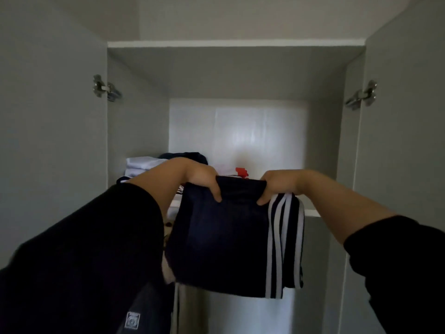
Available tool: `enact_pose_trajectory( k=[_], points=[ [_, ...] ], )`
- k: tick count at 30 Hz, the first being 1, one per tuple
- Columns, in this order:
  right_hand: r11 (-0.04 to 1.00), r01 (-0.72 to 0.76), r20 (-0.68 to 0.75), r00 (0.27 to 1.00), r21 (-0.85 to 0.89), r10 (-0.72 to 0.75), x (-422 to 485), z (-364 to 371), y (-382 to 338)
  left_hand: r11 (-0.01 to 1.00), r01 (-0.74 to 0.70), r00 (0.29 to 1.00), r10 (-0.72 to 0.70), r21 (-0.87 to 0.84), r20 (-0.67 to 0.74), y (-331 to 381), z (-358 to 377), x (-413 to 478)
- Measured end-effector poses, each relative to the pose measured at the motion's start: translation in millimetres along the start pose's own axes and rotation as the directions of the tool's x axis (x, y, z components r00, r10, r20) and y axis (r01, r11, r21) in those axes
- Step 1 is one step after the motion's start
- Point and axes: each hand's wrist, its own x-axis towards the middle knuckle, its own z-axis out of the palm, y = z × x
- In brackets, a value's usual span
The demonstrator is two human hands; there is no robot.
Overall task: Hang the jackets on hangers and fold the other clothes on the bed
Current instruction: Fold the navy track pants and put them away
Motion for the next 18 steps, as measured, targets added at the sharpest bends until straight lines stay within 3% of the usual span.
enact_pose_trajectory(
  k=[5,8,10,12,14,15,16,18],
  points=[
    [0.996,-0.016,-0.051,0.998,0.084,0.021,79.0,-57.1,19.2,0.987,-0.071,0.988,0.050,-0.141,-0.146,-16.6,-47.0,71.6],
    [0.999,0.035,-0.231,0.973,0.010,-0.032,114.6,-96.4,13.9,0.977,-0.188,0.924,0.141,-0.099,-0.355,-21.1,-88.4,105.4],
    [0.992,0.074,-0.472,0.874,-0.107,-0.116,138.1,-120.3,8.3,0.966,-0.256,0.799,0.233,0.037,-0.554,-21.1,-117.8,124.9],
    [0.972,0.103,-0.686,0.693,-0.211,-0.222,163.7,-127.8,6.9,0.944,-0.247,0.637,0.328,0.218,-0.698,-25.4,-134.4,145.6],
    [0.952,0.082,-0.789,0.541,-0.295,-0.291,189.5,-118.7,14.3,0.898,-0.145,0.523,0.426,0.416,-0.738,-37.3,-135.4,166.2],
    [0.941,0.049,-0.796,0.520,-0.336,-0.311,201.4,-106.6,21.9,0.846,-0.080,0.507,0.490,0.527,-0.709,-45.8,-130.0,176.0],
    [0.920,0.017,-0.771,0.541,-0.391,-0.337,211.9,-90.3,31.3,0.769,-0.036,0.520,0.560,0.638,-0.645,-56.2,-120.4,185.5],
    [0.855,-0.012,-0.627,0.684,-0.519,-0.371,229.4,-49.2,54.1,0.585,-0.034,0.629,0.642,0.810,-0.438,-79.0,-90.2,202.9]
  ],
)
